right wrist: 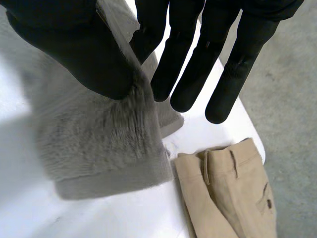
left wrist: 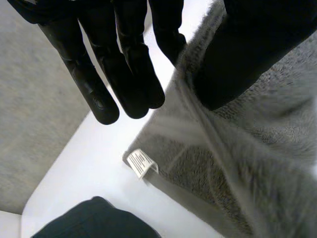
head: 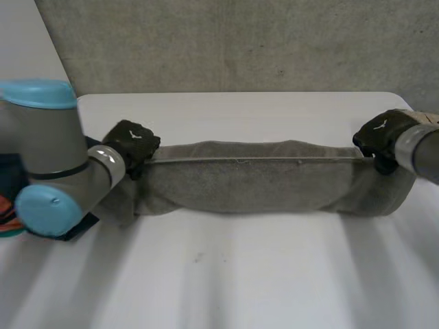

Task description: Fold the laundry.

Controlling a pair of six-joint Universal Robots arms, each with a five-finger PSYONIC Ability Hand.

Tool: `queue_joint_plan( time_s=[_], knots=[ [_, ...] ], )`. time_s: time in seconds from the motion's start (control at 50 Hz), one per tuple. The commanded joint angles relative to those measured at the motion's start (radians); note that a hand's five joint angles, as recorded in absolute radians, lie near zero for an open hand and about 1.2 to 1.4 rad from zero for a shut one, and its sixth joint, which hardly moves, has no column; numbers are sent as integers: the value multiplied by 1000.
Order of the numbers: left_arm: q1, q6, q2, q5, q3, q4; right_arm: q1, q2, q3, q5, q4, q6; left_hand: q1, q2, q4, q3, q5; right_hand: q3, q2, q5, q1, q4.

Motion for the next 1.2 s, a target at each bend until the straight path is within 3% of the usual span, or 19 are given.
queue_joint_plan(
  time_s=[0.02,0.1,0.12,0.2,0.32,0.38,0.62,0.74,0.84,0.9,0.92,0.94,1.06,1.2],
  knots=[
    [15,182,-221,-5,367,103,1,149,-215,40,-261,42,231,197,195,202,237,208,213,211,266,199],
    [6,290,-259,-10,565,274,4,153,-301,90,-545,97,231,197,195,202,237,208,213,211,266,199],
    [4,292,-259,-11,596,310,9,143,-309,109,-664,108,231,197,195,202,237,208,213,211,266,199],
    [-5,212,-247,-17,664,479,36,101,-303,130,-858,109,231,197,195,202,237,208,213,211,266,199],
    [0,-24,-131,-30,563,501,88,78,-281,129,-863,117,231,197,195,202,237,208,213,211,266,199],
    [-2,-64,-80,-30,460,486,95,54,-220,120,-861,117,231,197,195,202,237,208,213,211,266,199],
    [-6,-70,69,-22,-147,475,49,14,125,45,-808,119,231,197,195,202,237,208,213,211,266,199],
    [0,-72,52,-13,-325,478,-1,14,340,-14,-723,120,231,197,195,202,237,208,213,211,266,199],
    [9,-73,26,47,-381,483,-50,14,452,-49,-723,119,231,197,195,202,237,208,213,211,266,199],
    [35,-80,-2,91,-389,480,-62,14,477,-64,-725,120,-61,-95,-97,-90,-55,208,213,211,266,199],
    [49,-80,-5,105,-393,476,-63,14,481,-66,-725,119,-309,-343,-345,-338,-303,208,213,211,266,199],
    [55,-80,-5,111,-395,476,-67,14,487,-69,-725,122,-390,-424,-426,-419,-384,208,213,211,266,199],
    [109,-83,0,118,-398,473,-79,8,494,-69,-717,149,-552,-586,-588,-581,-546,208,213,211,266,199],
    [141,-95,4,112,-430,472,-87,-3,495,-67,-714,214,-576,-610,-612,-605,-570,208,213,211,266,199]
  ],
)
